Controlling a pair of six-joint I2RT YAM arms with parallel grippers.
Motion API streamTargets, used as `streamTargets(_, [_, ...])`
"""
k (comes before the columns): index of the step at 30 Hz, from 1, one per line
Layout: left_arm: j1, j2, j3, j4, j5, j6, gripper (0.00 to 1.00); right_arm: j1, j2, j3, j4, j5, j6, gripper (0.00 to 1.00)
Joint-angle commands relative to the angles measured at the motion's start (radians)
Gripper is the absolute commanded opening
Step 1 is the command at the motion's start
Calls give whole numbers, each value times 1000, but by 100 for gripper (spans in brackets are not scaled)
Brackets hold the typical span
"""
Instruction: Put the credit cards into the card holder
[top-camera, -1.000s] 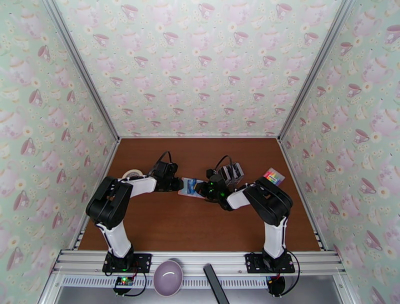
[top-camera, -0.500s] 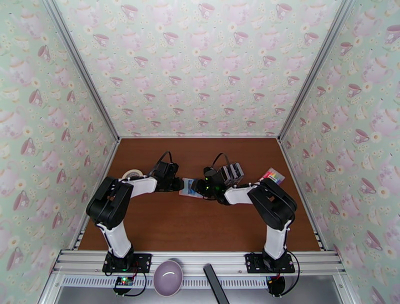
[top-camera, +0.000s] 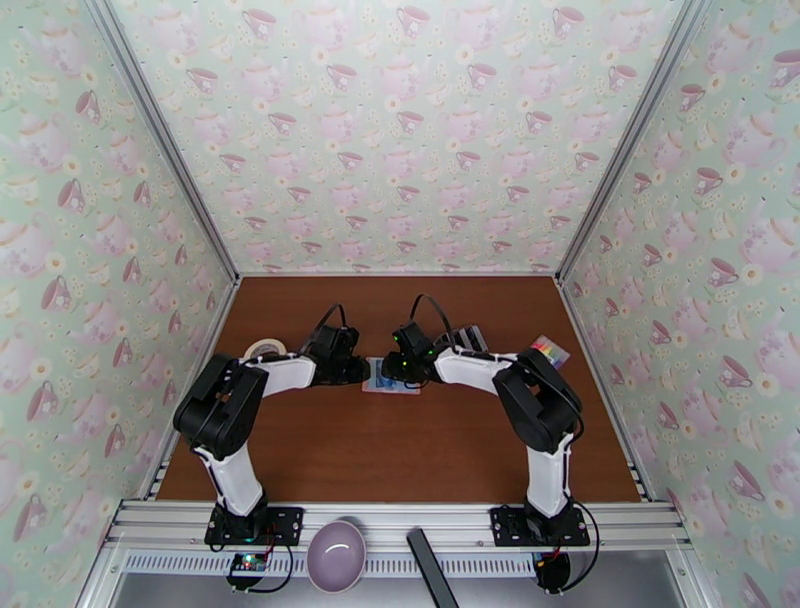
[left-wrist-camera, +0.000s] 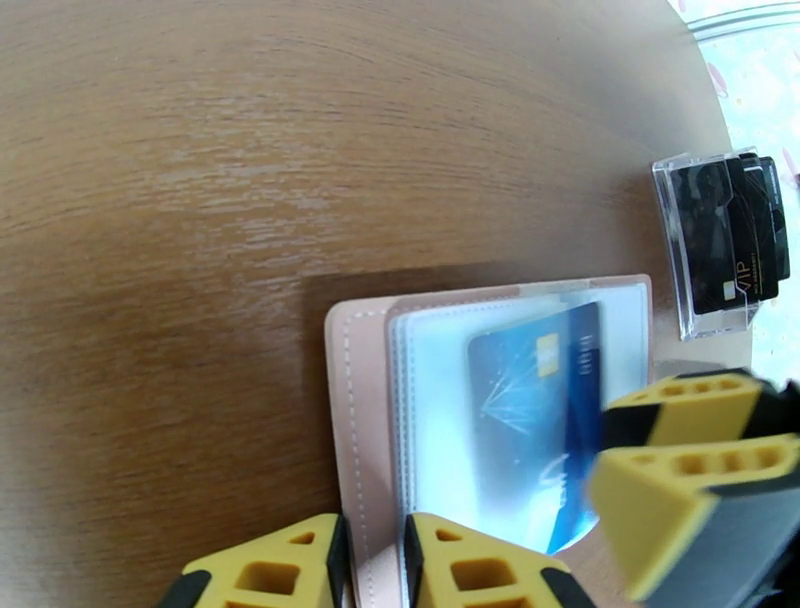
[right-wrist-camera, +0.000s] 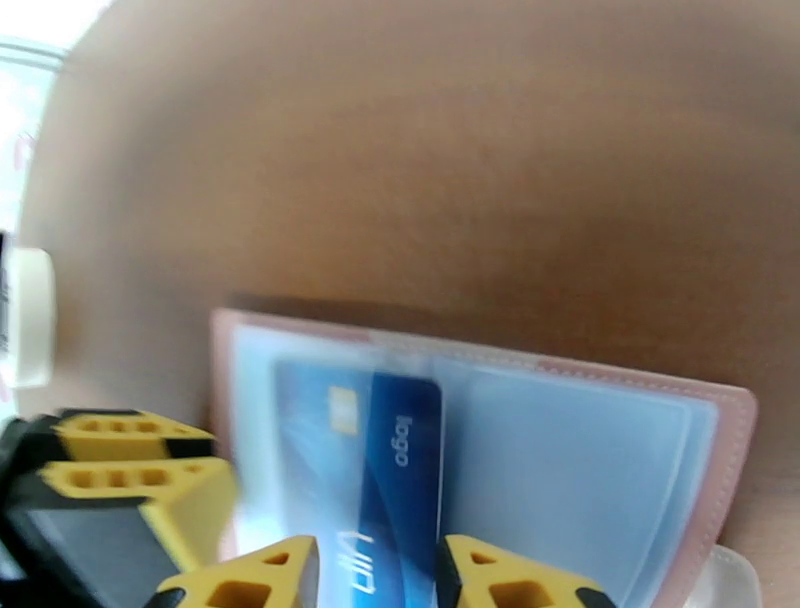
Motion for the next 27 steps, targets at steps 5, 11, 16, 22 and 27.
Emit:
streamTargets(5, [-39, 17, -47, 9, 59, -39, 24, 50, 36, 73, -102, 29, -37, 35])
streamTargets(11, [-59, 16, -59, 31, 63, -57, 24, 62, 48, 112, -112, 25, -31, 34])
streamTargets(16, [-69, 10, -65, 37, 63, -66, 26, 63, 54, 118, -98, 10, -19, 33])
streamTargets(22, [-70, 0, -70, 41, 64, -77, 26, 56, 38, 125, -57, 12, -11, 33])
streamTargets(27, [-64, -21, -72, 26, 61, -80, 29, 36, -19, 105, -90, 42, -37, 41])
